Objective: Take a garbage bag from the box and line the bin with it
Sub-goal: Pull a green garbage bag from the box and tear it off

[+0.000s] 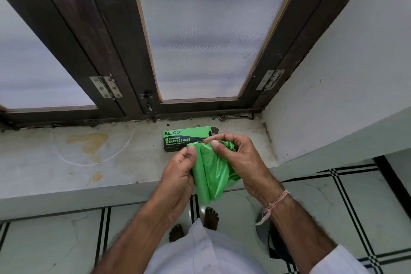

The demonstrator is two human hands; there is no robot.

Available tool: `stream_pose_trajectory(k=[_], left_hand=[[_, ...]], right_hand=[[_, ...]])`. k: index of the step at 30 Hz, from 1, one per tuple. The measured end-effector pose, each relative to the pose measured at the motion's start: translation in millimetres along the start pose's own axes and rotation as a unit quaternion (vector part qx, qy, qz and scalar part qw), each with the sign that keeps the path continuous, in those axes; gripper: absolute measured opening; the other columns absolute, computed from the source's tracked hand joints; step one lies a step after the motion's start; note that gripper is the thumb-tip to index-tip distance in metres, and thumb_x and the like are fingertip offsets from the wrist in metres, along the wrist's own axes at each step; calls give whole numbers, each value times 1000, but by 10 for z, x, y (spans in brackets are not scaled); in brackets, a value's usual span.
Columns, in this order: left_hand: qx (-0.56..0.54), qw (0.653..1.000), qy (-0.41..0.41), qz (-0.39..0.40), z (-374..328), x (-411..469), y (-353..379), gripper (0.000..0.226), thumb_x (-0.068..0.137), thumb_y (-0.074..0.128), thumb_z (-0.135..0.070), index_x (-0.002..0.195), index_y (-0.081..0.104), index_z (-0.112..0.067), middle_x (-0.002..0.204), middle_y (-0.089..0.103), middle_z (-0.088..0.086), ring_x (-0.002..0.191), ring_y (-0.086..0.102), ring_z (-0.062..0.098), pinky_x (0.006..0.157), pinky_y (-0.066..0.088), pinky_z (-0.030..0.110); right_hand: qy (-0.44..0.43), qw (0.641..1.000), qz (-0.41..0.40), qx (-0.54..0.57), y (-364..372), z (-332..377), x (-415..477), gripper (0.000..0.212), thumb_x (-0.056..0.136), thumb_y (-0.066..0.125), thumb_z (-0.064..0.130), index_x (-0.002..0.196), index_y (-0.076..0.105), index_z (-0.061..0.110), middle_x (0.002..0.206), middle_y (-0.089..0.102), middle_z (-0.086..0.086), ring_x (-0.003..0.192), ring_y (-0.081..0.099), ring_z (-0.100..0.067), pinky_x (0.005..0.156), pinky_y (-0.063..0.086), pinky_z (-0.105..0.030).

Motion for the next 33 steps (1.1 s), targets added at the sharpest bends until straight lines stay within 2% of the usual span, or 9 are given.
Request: stream_pose_trajectory(k=[3, 7, 10, 13, 17, 21, 25, 28, 33], left_hand=[[20, 1000, 5, 3, 4, 4, 14, 45, 96, 55, -32, 129, 61, -1, 123, 73, 19, 118, 69, 31, 99, 57, 42], [25, 1000, 7, 6, 16, 15, 26, 45, 93, 59, -33, 128, 62, -3, 124, 73, 20, 118, 70, 33, 95, 58, 43], [21, 1000, 9, 3, 19, 29, 18, 44, 94, 58, -30, 127, 62, -2, 123, 73, 21, 115, 71, 31, 90, 61, 37], [17, 1000, 11, 2, 19, 38, 37, 43, 94, 58, -28, 128, 63, -2, 123, 73, 21, 114, 71, 30, 89, 61, 36], [8, 1000, 14, -2, 7, 61, 76, 42, 94, 58, -26, 127, 63, -1, 123, 72, 22, 115, 70, 33, 90, 61, 38], [-26, 1000, 8, -2, 5, 96, 147, 41, 95, 58, -24, 126, 62, 3, 121, 72, 24, 104, 71, 31, 86, 63, 39], [-85, 996, 2, -7, 25, 126, 221, 27, 96, 57, -18, 113, 64, 2, 97, 75, 14, 85, 74, 20, 75, 64, 34], [-105, 994, -4, -30, 30, 180, 221, 14, 101, 52, -12, 98, 63, -6, 80, 72, 7, 70, 72, 12, 66, 62, 27], [-111, 990, 6, -82, 9, 268, 138, 13, 102, 54, -12, 95, 63, -8, 78, 68, 6, 67, 69, 10, 66, 62, 25]], right_hand=[[6, 1000, 4, 10, 21, -5, 14, 16, 88, 79, 21, 99, 81, 10, 105, 79, -8, 104, 75, -26, 90, 62, -38], [18, 1000, 20, 12, 34, 9, 13, 15, 85, 82, 17, 97, 81, 8, 99, 80, -9, 91, 77, -21, 80, 63, -33], [18, 1000, 13, -5, -18, 6, 31, 15, 83, 84, 18, 95, 81, 11, 100, 80, -4, 90, 77, -16, 76, 62, -29], [29, 999, 16, -7, -37, -22, 47, 15, 83, 84, 19, 96, 82, 12, 101, 81, -4, 92, 78, -19, 78, 63, -32], [30, 999, 2, 20, -67, -24, 67, 13, 83, 84, 16, 92, 80, 7, 96, 80, -8, 83, 77, -18, 73, 62, -31], [12, 998, -7, 69, -52, -2, 79, 5, 83, 81, 8, 86, 77, 6, 91, 78, -7, 79, 74, -16, 71, 61, -29], [-8, 993, -18, 113, 8, -33, 93, 12, 88, 75, -1, 83, 72, 10, 87, 71, 0, 78, 68, -11, 73, 59, -26], [-4, 991, -44, 125, -28, -72, 99, 9, 90, 73, 6, 84, 68, 11, 82, 70, 2, 73, 67, -9, 68, 59, -25], [13, 993, -38, 113, -96, -109, 124, 13, 89, 70, 27, 88, 67, 14, 77, 70, 1, 68, 69, -12, 63, 59, -28]])
Point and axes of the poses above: each hand's wrist, its own x-axis towards the middle knuckle, its own y-axis out of the palm, z = x × y, the point moved 9 cm from there along x, towards the middle knuckle
